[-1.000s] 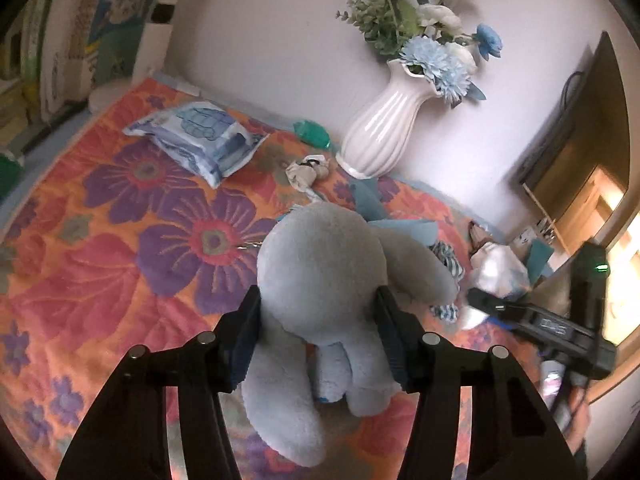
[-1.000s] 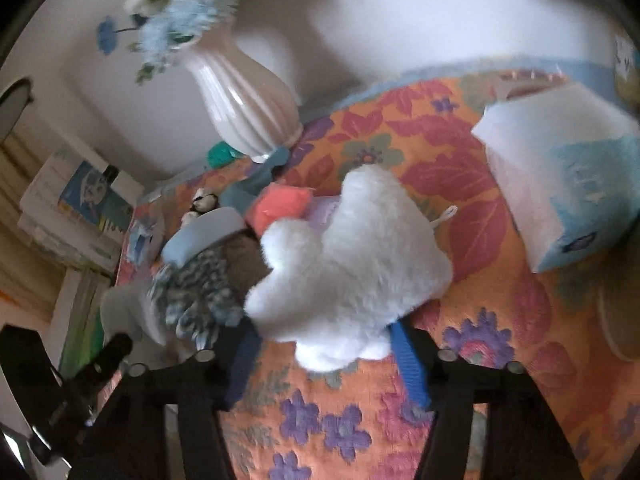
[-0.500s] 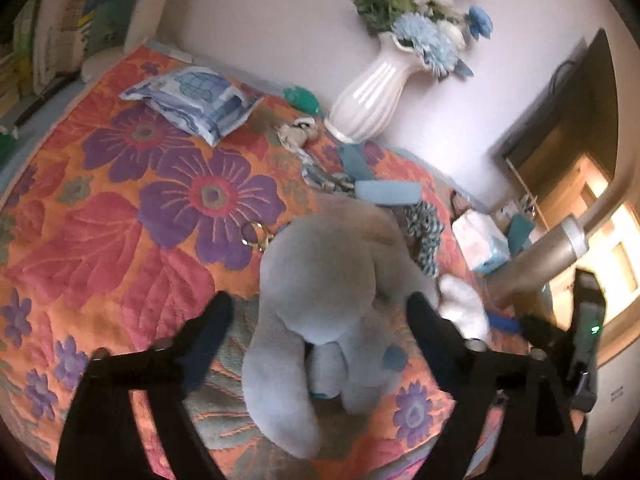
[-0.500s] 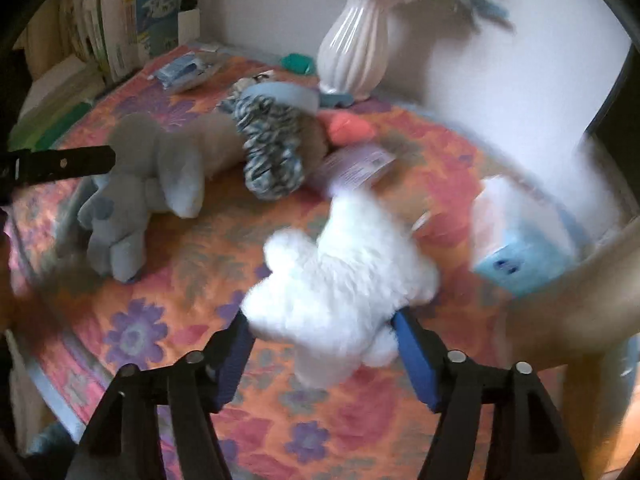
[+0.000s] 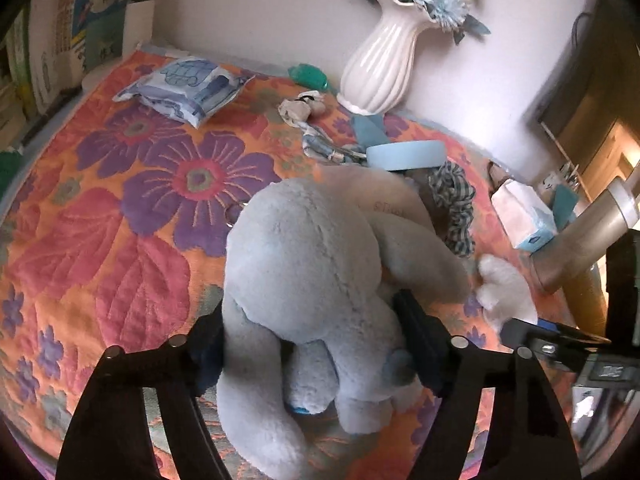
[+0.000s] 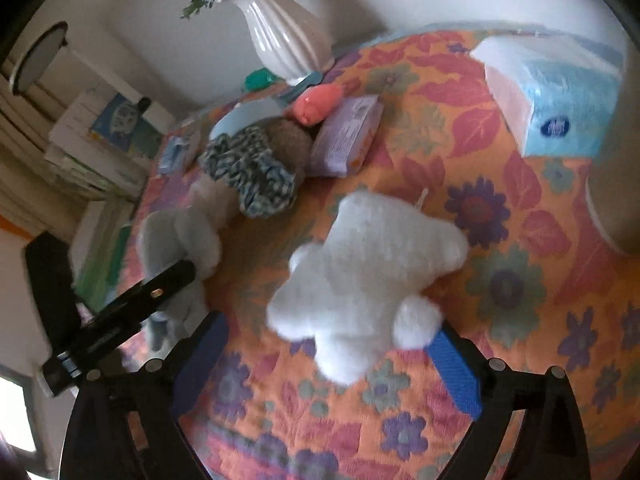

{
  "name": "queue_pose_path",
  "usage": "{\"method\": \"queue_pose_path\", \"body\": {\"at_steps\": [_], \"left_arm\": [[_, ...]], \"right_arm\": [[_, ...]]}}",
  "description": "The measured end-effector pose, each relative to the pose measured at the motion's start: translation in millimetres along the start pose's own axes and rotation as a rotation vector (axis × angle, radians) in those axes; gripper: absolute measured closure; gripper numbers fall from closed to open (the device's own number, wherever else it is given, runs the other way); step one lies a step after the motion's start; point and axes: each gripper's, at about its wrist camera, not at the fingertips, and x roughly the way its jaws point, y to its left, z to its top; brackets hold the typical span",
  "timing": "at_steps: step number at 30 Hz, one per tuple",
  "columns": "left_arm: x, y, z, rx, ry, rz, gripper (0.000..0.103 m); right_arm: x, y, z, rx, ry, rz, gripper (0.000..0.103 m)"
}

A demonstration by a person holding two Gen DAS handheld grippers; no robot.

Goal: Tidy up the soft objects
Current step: 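Grasp the blue plush elephant with the left gripper while the right gripper grasps the white bear, then lift both plush toys and carry them toward the woven basket on the sofa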

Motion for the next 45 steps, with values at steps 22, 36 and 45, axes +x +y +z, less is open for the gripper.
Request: {"method": "queue_pose_path", "body": {"at_steps": [22, 36, 45], "left_arm": [[-4, 1, -2, -0.010, -0.018, -0.023, 0.032], [-47, -17, -13, 0.054, -0.138, -0.188, 0.035], [-91, -133, -33, 0.321, -0.147, -0.360, 0.035]], "right_arm": [[11, 18, -5, -0.129, -0.167, -0.174, 0.035], [-29, 19, -22, -0.147, -0.238, -0.140, 0.038], [-136, -18, -64, -0.145, -0.316, -0.153, 0.038]]}}
